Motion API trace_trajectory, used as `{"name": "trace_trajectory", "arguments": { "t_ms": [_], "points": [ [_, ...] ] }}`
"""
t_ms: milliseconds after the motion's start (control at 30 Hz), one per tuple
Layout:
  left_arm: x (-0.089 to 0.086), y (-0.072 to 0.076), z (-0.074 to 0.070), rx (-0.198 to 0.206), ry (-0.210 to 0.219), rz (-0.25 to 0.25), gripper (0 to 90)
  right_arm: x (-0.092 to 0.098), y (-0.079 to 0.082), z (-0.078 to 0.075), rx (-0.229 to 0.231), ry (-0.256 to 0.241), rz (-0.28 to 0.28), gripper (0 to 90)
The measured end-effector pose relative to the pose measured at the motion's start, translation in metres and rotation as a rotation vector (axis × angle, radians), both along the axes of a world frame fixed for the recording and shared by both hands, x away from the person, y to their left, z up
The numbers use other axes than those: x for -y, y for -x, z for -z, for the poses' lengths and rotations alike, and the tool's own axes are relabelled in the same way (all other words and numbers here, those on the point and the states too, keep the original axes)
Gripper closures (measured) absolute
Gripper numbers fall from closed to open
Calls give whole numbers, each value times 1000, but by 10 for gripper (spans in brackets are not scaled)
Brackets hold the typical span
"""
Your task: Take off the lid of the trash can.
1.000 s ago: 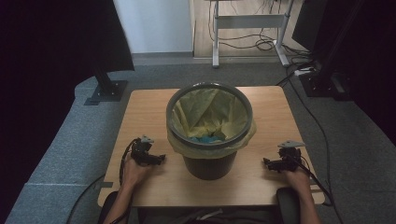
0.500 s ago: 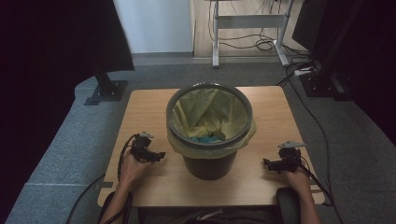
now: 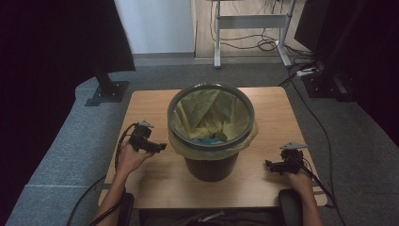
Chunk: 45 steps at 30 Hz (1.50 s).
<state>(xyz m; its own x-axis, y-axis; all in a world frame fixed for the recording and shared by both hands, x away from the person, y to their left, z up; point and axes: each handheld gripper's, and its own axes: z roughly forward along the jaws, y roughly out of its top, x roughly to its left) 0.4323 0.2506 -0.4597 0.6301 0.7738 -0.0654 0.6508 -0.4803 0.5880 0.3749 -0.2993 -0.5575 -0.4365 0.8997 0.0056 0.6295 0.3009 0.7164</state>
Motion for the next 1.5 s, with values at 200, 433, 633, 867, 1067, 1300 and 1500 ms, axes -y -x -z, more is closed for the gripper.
{"name": "trace_trajectory", "arguments": {
  "t_ms": [200,433,633,867,1067,1300,1500],
  "points": [
    [6,-5,-21,1,-27,35,47,0,0,0,0,0,0,0],
    [7,-11,-40,1,-19,43,47,0,0,0,0,0,-1,0],
    [9,-14,-58,6,-13,54,51,0,0,0,0,1,-3,0],
    [10,-18,-81,7,6,68,57,0,0,0,1,1,-5,0],
    [12,-20,-96,15,-3,75,63,0,0,0,1,1,-5,0],
    [13,-28,-125,27,-11,70,76,0,0,0,0,1,-6,0],
    [14,-33,-139,26,-9,71,84,0,0,0,1,1,-6,0]
  ]
}}
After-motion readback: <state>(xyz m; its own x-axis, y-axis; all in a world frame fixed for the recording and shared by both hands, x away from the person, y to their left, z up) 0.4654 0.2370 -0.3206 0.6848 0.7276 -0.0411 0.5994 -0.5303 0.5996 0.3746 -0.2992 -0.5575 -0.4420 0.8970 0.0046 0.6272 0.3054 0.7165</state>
